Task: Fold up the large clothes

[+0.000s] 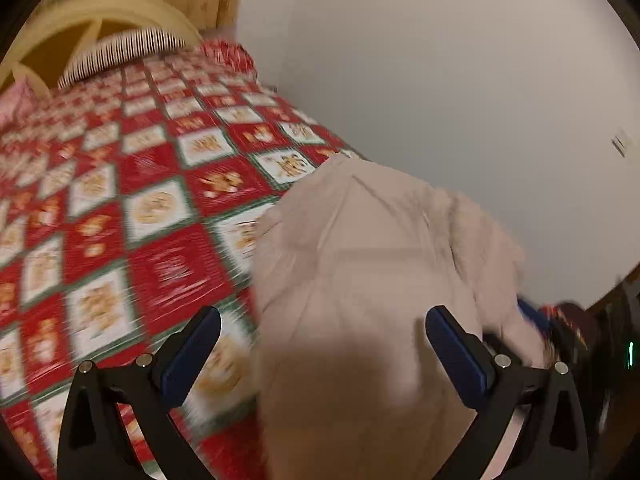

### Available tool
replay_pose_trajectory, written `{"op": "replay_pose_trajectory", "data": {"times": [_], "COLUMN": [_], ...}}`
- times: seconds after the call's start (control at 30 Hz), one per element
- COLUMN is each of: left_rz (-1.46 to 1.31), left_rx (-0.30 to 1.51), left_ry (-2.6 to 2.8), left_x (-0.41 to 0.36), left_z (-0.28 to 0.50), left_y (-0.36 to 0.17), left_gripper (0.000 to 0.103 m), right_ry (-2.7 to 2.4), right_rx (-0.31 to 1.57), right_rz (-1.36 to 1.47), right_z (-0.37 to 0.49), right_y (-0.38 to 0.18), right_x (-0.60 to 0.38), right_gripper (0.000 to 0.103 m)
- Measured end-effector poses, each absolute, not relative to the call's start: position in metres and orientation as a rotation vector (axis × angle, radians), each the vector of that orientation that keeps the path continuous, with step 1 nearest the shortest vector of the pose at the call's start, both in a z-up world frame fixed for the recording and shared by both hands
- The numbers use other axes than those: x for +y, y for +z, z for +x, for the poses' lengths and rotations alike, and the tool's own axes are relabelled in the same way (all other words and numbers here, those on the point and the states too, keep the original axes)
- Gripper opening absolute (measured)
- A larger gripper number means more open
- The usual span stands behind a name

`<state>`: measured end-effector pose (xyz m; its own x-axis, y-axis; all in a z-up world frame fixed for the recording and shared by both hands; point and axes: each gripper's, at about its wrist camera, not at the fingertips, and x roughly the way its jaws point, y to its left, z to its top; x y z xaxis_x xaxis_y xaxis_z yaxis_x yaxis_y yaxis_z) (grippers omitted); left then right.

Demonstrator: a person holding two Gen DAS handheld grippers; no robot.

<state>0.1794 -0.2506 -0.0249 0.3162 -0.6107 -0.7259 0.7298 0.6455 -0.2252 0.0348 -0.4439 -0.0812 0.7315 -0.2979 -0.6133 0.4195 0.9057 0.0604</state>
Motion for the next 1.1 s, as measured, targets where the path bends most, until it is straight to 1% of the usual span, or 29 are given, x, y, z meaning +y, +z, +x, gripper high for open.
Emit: {"op": "replay_pose_trajectory", "data": {"times": [0.1,0.17,0.3,0.43,0.57,0.73,0.87,1.03,1.1], "left_rz": [0.192,0.195,0.223,0.252,0.234,0.260,0.230,0.260,0.252], "left_rx": [0.812,0.774,0.710,0.678,0.704,0.669,0.630,0.515,0.504], "left_ry": [-0.897,-0.892,-0.862,-0.824,-0.789,-0.707,-0.659,-0.577,-0.540], "left_x": [-0.220,-0.207,-0.188,-0.172,-0.156,-0.136,-0.119,-0.105,-0.099], "left_z": [0.147,0.130,0.086,0.038,0.004,-0.037,-0.058,-0.080,-0.083], "left_y": [-0.011,-0.004,0.002,-0.001,-0.002,0.009,0.023,0.045,0.050], "left_gripper": [0.102,0.102,0.102,0.102,0.102,0.102,0.102,0.102,0.102], "right_ry": [-0.418,-0.456,-0.455,-0.438,-0.444,-0.395,-0.400,-0.424,-0.404], "right_rx": [0.620,0.557,0.506,0.522,0.573,0.595,0.521,0.466,0.442], "right_rz": [0.194,0.178,0.160,0.117,0.090,0.130,0.210,0.349,0.379], "right_z": [0.017,-0.006,-0.056,-0.112,-0.150,-0.191,-0.219,-0.225,-0.229], "right_y": [-0.058,-0.032,0.017,0.045,0.047,0.033,0.034,0.043,0.047], "right_x": [-0.446,-0.441,-0.417,-0.367,-0.328,-0.299,-0.293,-0.293,-0.289], "right_gripper": [0.088,0.089,0.100,0.103,0.103,0.103,0.103,0.103,0.103]}}
